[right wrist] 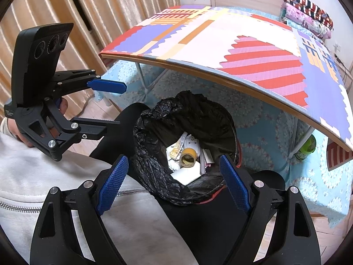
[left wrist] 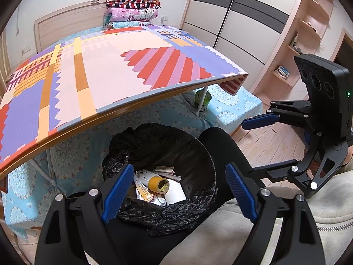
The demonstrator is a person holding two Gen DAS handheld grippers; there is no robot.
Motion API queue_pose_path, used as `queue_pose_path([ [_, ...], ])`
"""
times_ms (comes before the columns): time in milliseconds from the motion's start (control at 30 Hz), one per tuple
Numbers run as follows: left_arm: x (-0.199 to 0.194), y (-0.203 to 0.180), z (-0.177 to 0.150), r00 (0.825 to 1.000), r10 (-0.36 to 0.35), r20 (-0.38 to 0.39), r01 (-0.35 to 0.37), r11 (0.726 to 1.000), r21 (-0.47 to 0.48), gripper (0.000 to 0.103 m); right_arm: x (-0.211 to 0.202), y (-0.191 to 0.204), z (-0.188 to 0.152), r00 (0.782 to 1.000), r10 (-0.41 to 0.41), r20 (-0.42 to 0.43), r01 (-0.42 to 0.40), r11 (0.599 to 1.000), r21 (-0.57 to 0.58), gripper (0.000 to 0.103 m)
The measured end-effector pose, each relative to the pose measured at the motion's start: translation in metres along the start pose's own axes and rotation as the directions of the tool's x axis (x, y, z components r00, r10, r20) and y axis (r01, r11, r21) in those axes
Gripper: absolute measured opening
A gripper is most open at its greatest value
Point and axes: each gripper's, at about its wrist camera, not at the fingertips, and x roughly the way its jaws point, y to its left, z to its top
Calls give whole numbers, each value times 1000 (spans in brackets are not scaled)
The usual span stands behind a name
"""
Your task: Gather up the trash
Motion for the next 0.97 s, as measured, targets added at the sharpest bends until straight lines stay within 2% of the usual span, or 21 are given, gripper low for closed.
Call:
queue_pose_path([
  [967,-1,-1,0,1000,-4,-2,4,1000,4,82,0,0,1,1000,-6,-1,6,1000,0,85],
])
